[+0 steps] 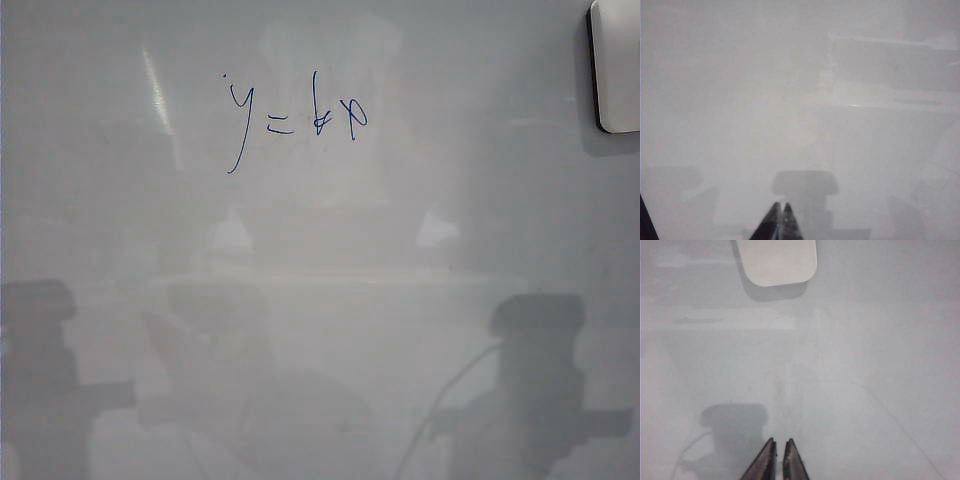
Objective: Grab the whiteboard eraser that is attached to the surface of the whiteboard and use it to clean the writing on the whiteboard.
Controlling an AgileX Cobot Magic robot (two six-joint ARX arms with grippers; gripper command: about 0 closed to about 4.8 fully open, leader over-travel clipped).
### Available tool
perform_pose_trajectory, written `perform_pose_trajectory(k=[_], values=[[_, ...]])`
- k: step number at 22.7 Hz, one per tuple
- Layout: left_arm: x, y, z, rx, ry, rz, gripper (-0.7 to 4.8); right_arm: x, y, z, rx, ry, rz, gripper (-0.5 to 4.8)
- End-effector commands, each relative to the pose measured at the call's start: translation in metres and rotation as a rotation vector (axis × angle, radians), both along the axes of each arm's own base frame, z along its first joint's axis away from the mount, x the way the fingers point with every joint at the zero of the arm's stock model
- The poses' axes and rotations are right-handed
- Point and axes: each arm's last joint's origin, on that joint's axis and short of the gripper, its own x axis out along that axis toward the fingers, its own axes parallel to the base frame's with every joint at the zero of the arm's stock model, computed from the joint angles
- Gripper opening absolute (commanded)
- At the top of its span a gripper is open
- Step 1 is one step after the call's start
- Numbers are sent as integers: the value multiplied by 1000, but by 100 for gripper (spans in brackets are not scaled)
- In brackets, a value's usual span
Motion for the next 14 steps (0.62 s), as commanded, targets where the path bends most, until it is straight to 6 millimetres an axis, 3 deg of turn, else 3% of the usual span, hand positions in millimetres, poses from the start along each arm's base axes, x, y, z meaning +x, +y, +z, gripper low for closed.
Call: perform_pose_trajectory(k=[1, 10, 11, 14], values=[[0, 0, 3, 3, -18, 2, -5, 0, 0, 0, 0, -7, 0, 41], [-1, 0, 4, 1, -22, -1, -6, 0, 0, 4, 11, -35, -1, 37], [-2, 0, 10, 1, -48, -1, -6, -2, 0, 15, 9, -102, -1, -5], [-8, 0, 34, -3, -120, 0, -6, -11, 0, 48, 7, -181, 0, -6]])
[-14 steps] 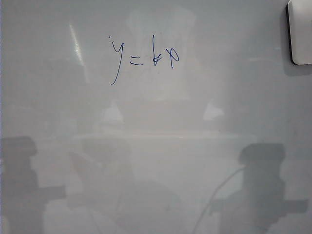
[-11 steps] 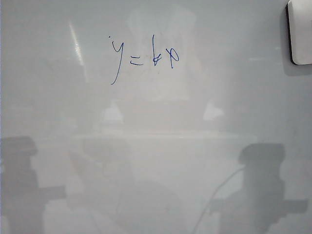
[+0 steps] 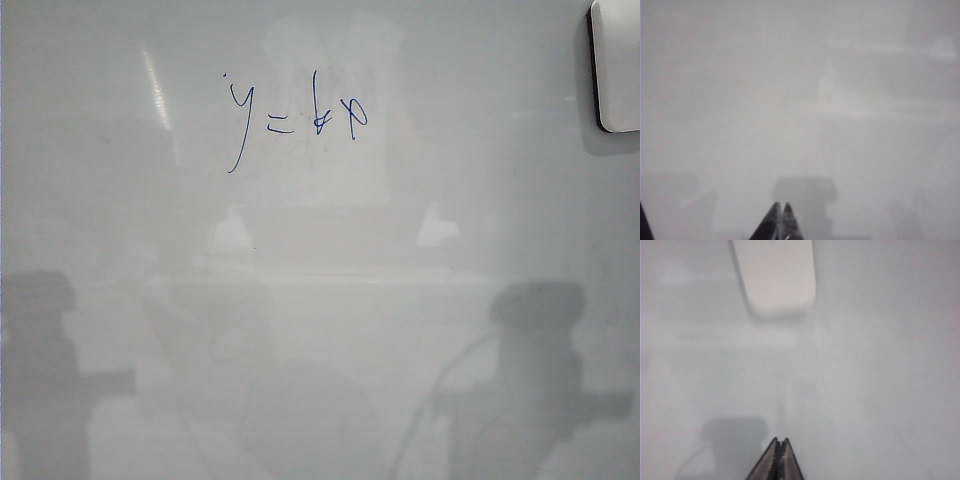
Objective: Grab the whiteboard eraser that is attached to the surface of the whiteboard and use it to clean the writing on the whiteboard.
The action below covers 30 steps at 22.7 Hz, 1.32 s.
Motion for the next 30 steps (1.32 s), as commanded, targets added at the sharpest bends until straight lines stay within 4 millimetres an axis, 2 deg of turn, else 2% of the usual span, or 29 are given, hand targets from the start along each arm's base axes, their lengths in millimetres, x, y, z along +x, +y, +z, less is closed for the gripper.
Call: perform_pose_trajectory(k=[1, 4, 5, 9, 10, 11, 12, 15, 18, 20, 21, 22, 24, 26, 27, 30], values=[[-8, 0, 30, -18, -114, -8, -6, -13, 0, 42, -1, -116, -1, -6], [-18, -2, 58, -156, -182, -96, -6, -34, 1, 81, -1, -125, 0, -6], [-22, -4, 66, -171, -172, -177, -6, -44, 1, 97, -2, -135, 8, -6], [-23, -12, 73, -157, -35, -432, -6, -61, 3, 127, -10, -157, 62, -5], [-19, -15, 71, -165, 56, -529, -6, -62, 5, 137, -16, -136, 126, -4], [-13, -16, 68, -173, 123, -599, -6, -57, 7, 146, -21, -94, 194, 22], [-9, -17, 68, -179, 150, -623, -6, -54, 8, 149, -28, -72, 211, 31], [-2, -17, 71, -174, 181, -624, -6, -39, 7, 154, -101, -10, 209, 91], [-2, -17, 82, -107, 152, -626, -6, -22, 6, 152, -172, 45, 193, 111], [-3, -17, 90, -73, 123, -626, -6, -9, 6, 150, -181, 86, 178, 167], [-5, -17, 96, -61, 104, -626, -6, 3, 5, 146, -179, 100, 177, 209], [-6, -17, 100, -57, 91, -618, -6, 18, 5, 139, -181, 83, 166, 212], [-7, -17, 103, -54, 82, -622, -6, 31, 4, 132, -183, 58, 129, 216], [-8, -18, 104, -53, 81, -640, -6, 43, 4, 123, -184, 43, 98, 273], [-8, -18, 104, -54, 83, -639, -6, 55, 4, 115, -183, 44, 62, 350], [-8, -18, 102, -46, 95, -638, -6, 76, 8, 108, -183, 57, 63, 378]])
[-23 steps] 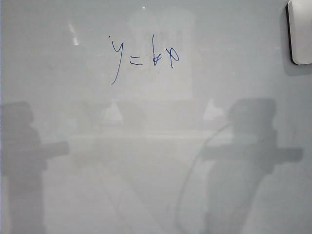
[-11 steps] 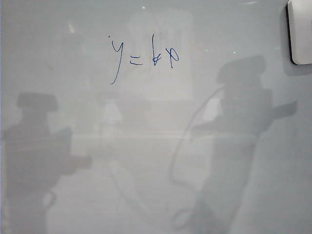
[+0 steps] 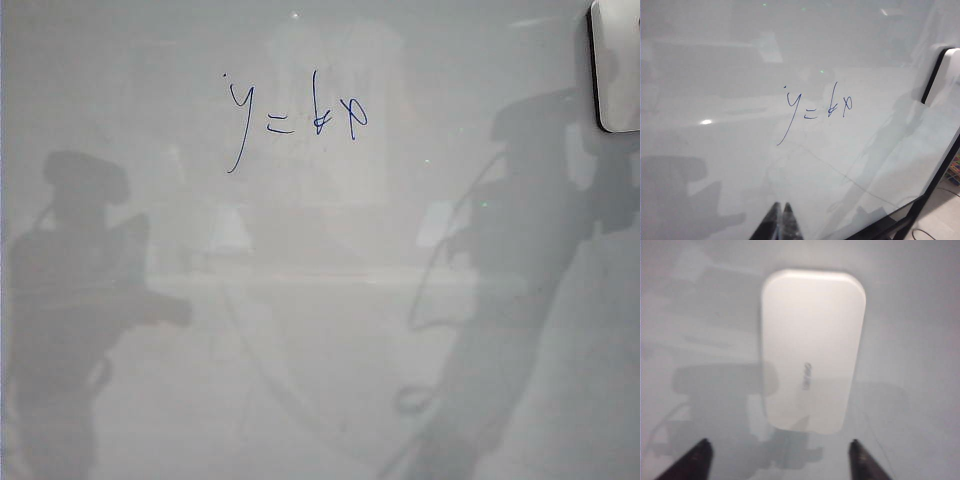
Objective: Grab the whiteboard eraser that is attached to the surface of the whiteboard and use it to clean the writing on the whiteboard.
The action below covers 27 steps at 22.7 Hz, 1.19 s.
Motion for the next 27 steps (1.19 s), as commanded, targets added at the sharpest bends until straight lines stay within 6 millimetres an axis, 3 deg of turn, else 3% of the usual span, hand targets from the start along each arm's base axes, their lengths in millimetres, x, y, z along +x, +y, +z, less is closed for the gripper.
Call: perform_pose_trajectory(k=[1, 8, 22, 23, 25, 27], values=[[-1, 0, 0, 19, -4, -10, -6, 15, 3, 4, -4, -62, -19, 379], [-1, 0, -2, 19, 17, -3, -6, 46, 9, -4, 0, -109, -65, 382], [-1, 0, -2, 19, 19, -3, -6, 85, 16, -7, 4, -120, -119, 374], [-1, 0, -2, 19, 24, -2, -6, 91, 21, -6, 4, -112, -110, 338], [0, 0, -3, 19, 29, 10, -6, 94, 32, -5, 4, -107, -73, 203], [0, 1, -3, 20, 35, 35, -6, 93, 38, -5, 5, -106, -50, 142]])
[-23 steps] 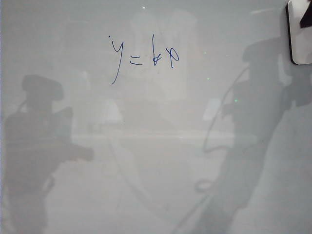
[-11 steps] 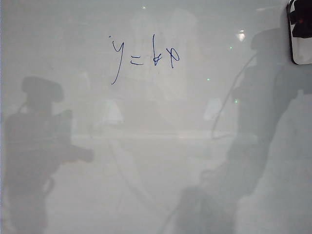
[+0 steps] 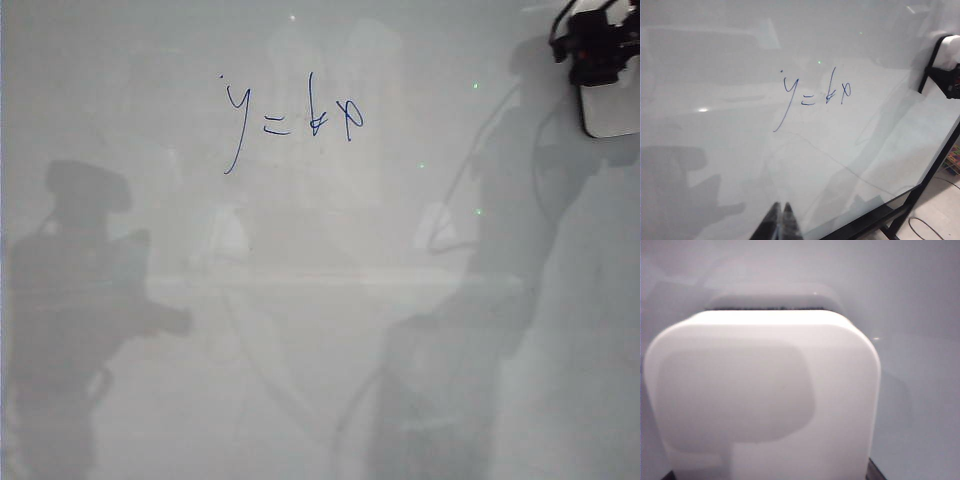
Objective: Grab the whiteboard eraser that is attached to the surface of the whiteboard and use it to clean the writing on the whiteboard.
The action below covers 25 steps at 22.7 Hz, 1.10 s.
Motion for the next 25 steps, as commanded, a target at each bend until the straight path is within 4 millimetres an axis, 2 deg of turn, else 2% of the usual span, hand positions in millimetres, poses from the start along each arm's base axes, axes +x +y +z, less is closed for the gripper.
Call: perform_pose_trajectory(k=[1, 4, 7, 12, 13, 15, 17, 21, 25], values=[[0, 1, 1, 7, -1, 63, -6, 0, 18, 5, 3, -18, 91, 144], [1, 2, 1, 9, 2, 89, -6, -8, 38, 4, -10, 13, 174, 144], [1, 2, 0, 22, -5, 89, -6, -17, 62, 6, -100, 35, 235, 143], [2, 4, 0, 73, -25, 172, -6, -27, 102, 23, -186, 50, 262, 144], [2, 5, 0, 74, -25, 185, -6, -28, 109, 28, -193, 48, 263, 144], [2, 5, 0, 75, -25, 199, -6, -19, 144, 44, -268, 77, 301, 148], [2, 5, 0, 75, -25, 198, -6, -13, 159, 45, -285, 94, 292, 149], [2, 5, 0, 75, -26, 198, -6, -1, 174, 35, -304, 127, 247, 157], [2, 5, 0, 91, -33, 196, -6, -1, 173, 28, -302, 121, 249, 171]])
